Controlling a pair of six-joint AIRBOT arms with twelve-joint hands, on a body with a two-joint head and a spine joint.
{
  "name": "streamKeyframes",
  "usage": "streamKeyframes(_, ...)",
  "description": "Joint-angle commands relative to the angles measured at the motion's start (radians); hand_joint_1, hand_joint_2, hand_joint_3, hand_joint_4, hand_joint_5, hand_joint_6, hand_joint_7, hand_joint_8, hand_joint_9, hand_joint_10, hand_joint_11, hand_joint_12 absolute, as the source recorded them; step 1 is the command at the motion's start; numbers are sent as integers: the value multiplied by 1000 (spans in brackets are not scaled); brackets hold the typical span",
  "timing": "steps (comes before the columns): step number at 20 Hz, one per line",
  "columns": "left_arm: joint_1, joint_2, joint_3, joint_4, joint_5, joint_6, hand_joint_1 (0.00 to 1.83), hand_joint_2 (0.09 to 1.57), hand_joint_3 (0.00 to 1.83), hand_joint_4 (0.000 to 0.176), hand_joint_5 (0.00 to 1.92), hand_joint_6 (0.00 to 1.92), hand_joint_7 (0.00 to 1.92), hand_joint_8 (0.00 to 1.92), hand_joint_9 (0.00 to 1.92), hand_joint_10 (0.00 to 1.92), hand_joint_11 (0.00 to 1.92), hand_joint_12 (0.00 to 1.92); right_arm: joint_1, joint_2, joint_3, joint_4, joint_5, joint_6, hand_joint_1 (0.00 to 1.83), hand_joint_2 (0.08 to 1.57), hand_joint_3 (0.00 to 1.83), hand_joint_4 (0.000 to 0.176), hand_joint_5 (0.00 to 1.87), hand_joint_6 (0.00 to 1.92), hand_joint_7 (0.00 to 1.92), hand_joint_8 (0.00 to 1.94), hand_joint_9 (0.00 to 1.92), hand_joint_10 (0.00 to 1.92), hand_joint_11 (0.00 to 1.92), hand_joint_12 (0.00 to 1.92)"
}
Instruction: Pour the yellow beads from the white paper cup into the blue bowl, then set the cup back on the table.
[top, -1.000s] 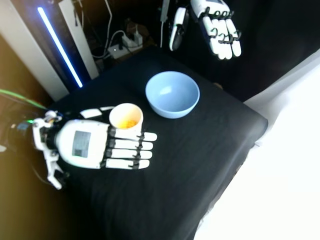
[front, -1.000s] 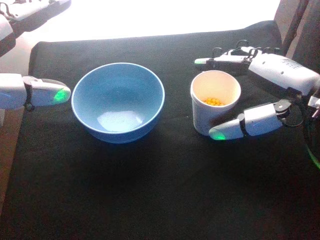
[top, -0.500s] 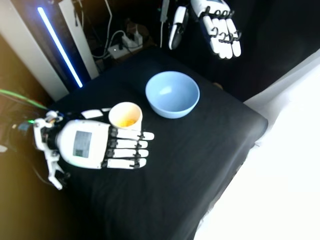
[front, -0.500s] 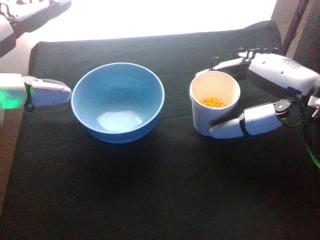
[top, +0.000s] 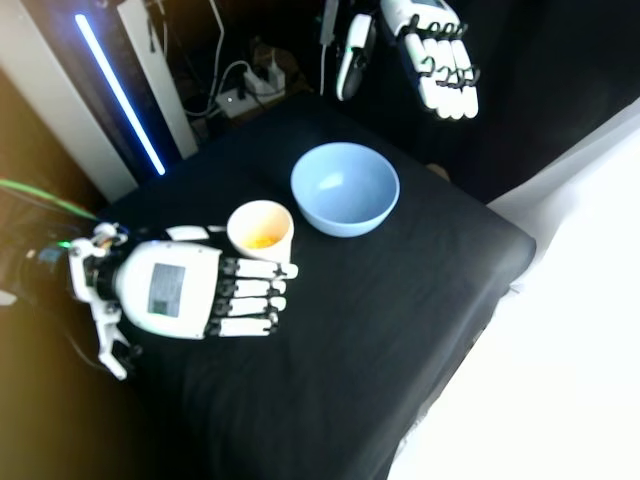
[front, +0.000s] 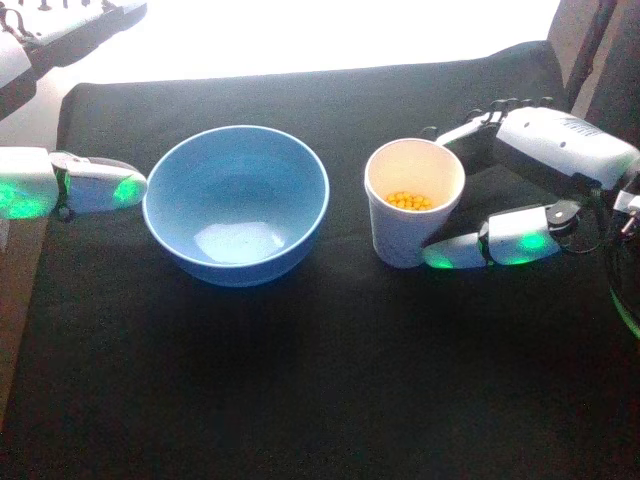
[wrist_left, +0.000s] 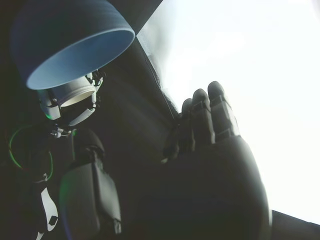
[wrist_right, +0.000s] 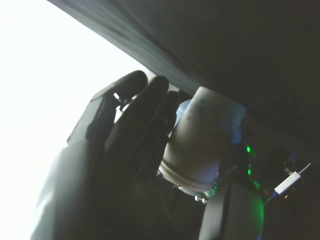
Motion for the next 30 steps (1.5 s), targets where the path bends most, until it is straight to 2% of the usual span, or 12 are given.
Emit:
streamKeyframes(1,-14,-1,5,-20,-125,-4,433,1024,0,0,0,0,158,4,209,3,147,120,19,-1,3,12,117,14,939,877,1,0,839,11,1025,6,965,54,410,1316)
streamKeyframes(3,-14,-1,5,-20,-125,-4,437,1021,0,0,0,0,165,7,212,4,152,121,19,-1,4,12,117,19,940,873,0,0,826,5,1010,1,945,46,387,1317)
streamKeyframes(5,-14,-1,6,-20,-124,-4,444,1042,3,0,0,0,174,7,222,6,169,125,19,-1,4,7,118,28,933,826,0,0,579,0,856,0,834,2,278,1259)
streamKeyframes(6,-14,-1,6,-20,-124,-4,442,1034,0,0,0,0,177,8,220,5,170,125,19,-1,4,3,118,33,936,805,0,0,491,0,780,0,769,0,276,1156)
streamKeyframes(8,-14,-1,6,-20,-123,-4,450,1021,0,0,0,0,189,10,222,4,158,116,23,-1,4,-5,118,41,929,765,0,0,390,0,674,0,676,0,275,1068)
streamKeyframes(11,-14,-1,6,-20,-122,-4,427,1034,1,0,0,0,180,3,211,3,157,107,34,-1,4,-23,118,48,836,673,0,0,311,0,548,0,560,0,194,1113)
streamKeyframes(14,-16,-2,6,-19,-120,-4,418,1034,1,0,0,0,183,3,227,8,172,109,47,-5,4,-31,118,48,769,644,0,0,275,0,509,0,505,0,138,1143)
streamKeyframes(19,-20,-4,8,-17,-118,-4,444,1029,0,0,0,0,168,1,208,0,139,90,61,-21,9,-42,117,48,687,691,11,0,285,1,507,0,553,9,218,1149)
streamKeyframes(26,-26,-10,10,-13,-113,-4,421,1033,1,0,0,0,151,0,216,1,166,99,65,-31,13,-43,112,48,723,710,3,0,375,7,636,18,654,24,284,1221)
streamKeyframes(28,-26,-10,10,-13,-112,-4,414,1036,2,0,0,0,127,0,200,0,150,87,65,-33,15,-43,109,48,752,737,4,0,414,8,657,7,674,20,275,1186)
streamKeyframes(30,-26,-10,10,-13,-112,-4,420,1028,0,0,0,0,125,1,196,0,148,82,65,-34,17,-43,108,48,805,772,2,0,463,5,720,8,740,25,347,1160)
